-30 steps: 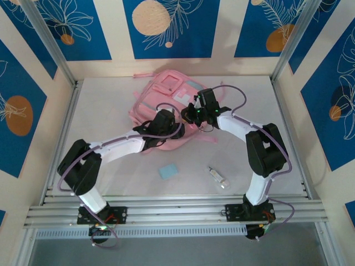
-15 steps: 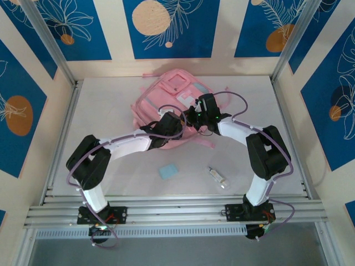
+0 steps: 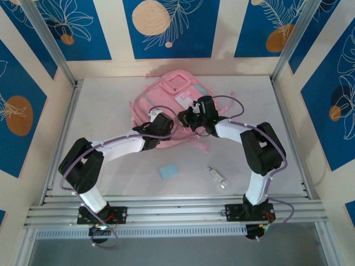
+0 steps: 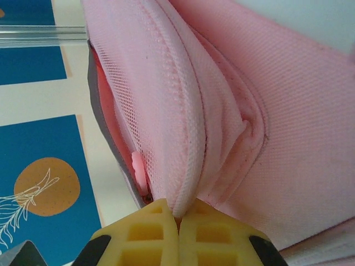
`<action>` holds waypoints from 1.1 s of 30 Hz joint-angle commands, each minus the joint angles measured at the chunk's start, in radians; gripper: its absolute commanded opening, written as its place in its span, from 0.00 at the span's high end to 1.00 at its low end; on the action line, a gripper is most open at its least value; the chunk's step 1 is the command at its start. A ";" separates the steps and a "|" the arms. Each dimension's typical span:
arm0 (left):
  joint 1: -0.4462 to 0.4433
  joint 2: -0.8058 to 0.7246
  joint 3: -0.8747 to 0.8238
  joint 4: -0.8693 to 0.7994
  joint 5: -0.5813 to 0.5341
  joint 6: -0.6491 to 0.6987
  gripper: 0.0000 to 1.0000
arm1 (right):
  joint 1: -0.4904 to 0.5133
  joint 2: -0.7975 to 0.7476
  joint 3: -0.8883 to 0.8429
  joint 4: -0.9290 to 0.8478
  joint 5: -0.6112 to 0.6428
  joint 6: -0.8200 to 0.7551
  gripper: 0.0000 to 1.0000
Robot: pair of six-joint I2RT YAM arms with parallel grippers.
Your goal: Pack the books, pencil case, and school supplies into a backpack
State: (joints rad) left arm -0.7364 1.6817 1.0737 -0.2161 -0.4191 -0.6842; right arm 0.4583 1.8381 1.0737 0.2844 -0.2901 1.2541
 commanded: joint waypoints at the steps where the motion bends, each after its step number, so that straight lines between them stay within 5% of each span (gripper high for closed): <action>1: 0.014 -0.025 -0.022 -0.017 0.026 -0.047 0.49 | 0.011 0.022 0.024 0.075 -0.026 0.019 1.00; 9: 0.073 0.015 0.039 0.036 0.153 -0.019 0.43 | 0.013 0.025 0.032 0.043 -0.021 -0.016 1.00; 22: 0.122 0.024 0.049 -0.037 0.194 0.076 0.91 | -0.004 0.026 0.045 0.021 -0.024 -0.045 1.00; 27: 0.160 -0.010 0.052 -0.085 0.249 0.147 0.93 | -0.018 0.024 0.043 0.016 -0.022 -0.062 1.00; 30: 0.174 0.015 0.068 -0.096 0.279 0.158 0.78 | -0.021 0.023 0.045 0.015 -0.018 -0.071 1.00; 33: 0.175 0.048 0.082 -0.079 0.286 0.167 0.87 | -0.020 0.028 0.046 0.018 -0.021 -0.070 1.00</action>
State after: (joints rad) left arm -0.5774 1.7012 1.1217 -0.2779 -0.1467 -0.5518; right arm 0.4469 1.8572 1.0866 0.2905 -0.2958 1.2144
